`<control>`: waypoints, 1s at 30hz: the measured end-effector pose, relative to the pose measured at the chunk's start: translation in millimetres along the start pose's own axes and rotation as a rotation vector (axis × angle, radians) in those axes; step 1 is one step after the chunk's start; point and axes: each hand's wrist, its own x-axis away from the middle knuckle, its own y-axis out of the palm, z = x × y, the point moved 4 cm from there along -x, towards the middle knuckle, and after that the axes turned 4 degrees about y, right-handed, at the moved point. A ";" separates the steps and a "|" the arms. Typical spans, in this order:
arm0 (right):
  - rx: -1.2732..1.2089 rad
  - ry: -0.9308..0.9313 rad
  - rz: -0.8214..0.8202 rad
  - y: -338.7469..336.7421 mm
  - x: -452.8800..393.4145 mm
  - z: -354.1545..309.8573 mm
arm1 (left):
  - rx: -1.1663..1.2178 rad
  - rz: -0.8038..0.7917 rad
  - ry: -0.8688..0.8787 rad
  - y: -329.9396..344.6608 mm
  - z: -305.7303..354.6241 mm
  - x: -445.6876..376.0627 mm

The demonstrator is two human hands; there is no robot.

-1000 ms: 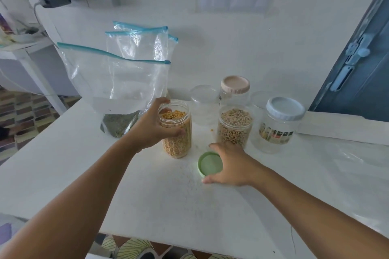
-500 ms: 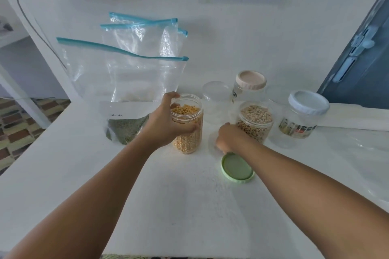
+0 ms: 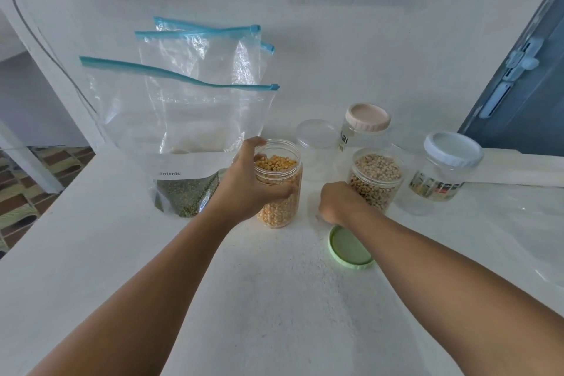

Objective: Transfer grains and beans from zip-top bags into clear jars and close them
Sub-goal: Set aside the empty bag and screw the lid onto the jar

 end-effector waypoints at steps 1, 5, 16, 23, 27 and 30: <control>-0.008 -0.015 0.034 0.1 -0.2 -0.1 | 0.002 0.000 0.002 0.0 -0.4 0.0; -0.023 -0.065 0.164 1.8 1.5 0.3 | 0.013 0.000 0.013 0.6 -1.9 -1.5; -0.097 -0.135 0.263 16.2 2.1 6.4 | 0.045 0.015 0.017 2.0 -4.8 -3.3; -0.982 -0.130 0.310 -1.8 24.5 19.5 | 0.059 0.033 0.017 3.8 -4.5 -1.5; -1.328 -0.286 0.333 -37.9 47.1 16.1 | 0.077 0.035 0.007 3.8 -3.2 -0.4; -1.293 -0.438 0.372 -66.4 57.5 7.1 | 0.091 0.033 0.002 3.6 -0.9 1.0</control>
